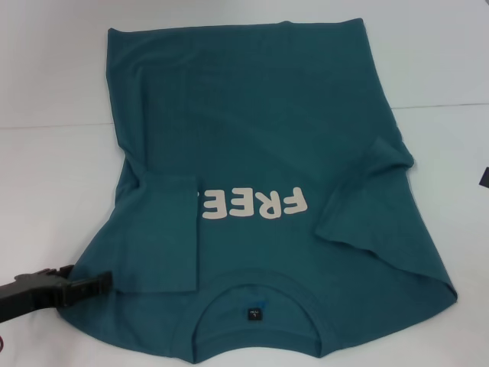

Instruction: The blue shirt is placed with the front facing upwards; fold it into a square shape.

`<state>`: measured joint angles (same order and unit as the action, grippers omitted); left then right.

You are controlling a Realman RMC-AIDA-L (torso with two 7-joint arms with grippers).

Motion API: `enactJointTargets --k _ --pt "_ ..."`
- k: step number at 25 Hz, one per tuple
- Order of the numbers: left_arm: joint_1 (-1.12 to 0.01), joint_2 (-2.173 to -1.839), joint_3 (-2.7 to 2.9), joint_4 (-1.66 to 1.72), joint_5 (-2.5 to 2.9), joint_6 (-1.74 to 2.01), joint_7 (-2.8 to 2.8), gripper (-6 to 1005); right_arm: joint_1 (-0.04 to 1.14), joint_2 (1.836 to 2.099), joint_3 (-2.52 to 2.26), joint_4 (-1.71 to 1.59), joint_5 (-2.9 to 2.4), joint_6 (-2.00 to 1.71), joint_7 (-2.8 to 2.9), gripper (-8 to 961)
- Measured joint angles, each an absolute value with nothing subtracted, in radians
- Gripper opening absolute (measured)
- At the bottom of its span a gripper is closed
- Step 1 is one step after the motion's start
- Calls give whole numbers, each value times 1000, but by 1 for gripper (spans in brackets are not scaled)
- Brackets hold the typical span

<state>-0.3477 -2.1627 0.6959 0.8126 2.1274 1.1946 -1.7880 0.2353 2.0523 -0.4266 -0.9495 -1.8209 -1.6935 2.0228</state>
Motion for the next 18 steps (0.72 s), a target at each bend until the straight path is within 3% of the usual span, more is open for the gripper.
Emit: enactJointTargets --k 11,18 --pt "-351 -2163 694 809 2135 1208 -1787 801 236 2053 -426 -950 -1821 -1694 2026 907" --pt "-349 -2164 691 810 2128 1215 -1788 567 241 2055 -425 -949 -1825 -1695 2032 906"
